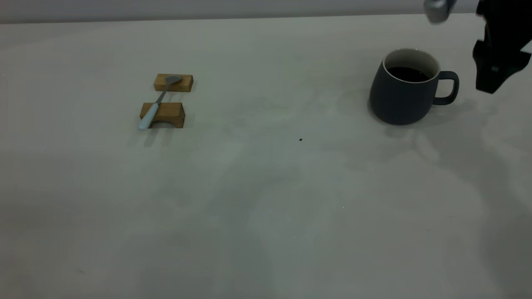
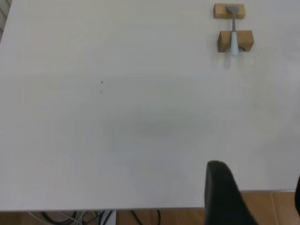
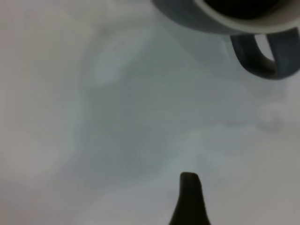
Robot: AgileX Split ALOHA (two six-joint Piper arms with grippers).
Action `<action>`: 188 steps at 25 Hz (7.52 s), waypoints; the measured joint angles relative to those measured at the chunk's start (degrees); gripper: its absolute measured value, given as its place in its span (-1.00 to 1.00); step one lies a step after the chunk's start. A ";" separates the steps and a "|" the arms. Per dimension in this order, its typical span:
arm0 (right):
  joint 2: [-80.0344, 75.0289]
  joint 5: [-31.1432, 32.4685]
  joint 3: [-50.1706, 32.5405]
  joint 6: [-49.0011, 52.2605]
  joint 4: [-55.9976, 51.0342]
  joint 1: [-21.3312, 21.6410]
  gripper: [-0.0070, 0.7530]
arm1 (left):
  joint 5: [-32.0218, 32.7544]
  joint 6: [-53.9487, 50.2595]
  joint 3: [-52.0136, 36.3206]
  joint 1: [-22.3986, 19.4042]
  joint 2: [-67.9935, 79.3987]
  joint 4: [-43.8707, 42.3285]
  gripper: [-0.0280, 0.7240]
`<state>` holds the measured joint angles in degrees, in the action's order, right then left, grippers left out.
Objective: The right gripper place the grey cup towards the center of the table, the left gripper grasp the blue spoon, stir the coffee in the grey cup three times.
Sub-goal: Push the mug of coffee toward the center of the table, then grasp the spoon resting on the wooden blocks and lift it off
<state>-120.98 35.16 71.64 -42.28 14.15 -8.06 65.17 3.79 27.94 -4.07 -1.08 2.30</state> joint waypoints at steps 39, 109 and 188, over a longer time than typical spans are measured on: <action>-13.25 -6.99 10.06 -13.78 -11.23 0.00 0.23 | 0.00 0.00 0.00 0.00 0.00 0.00 0.26; 48.52 34.25 -23.89 29.90 -15.90 -21.41 0.86 | 0.00 0.05 0.00 0.00 0.00 0.00 0.26; 119.79 29.92 -44.72 37.08 -16.29 7.58 -0.01 | -17.83 0.07 8.73 0.00 35.67 0.53 0.29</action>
<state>-1.19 65.07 26.92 -5.21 -2.14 -0.47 47.34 3.85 36.67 -4.07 34.59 2.83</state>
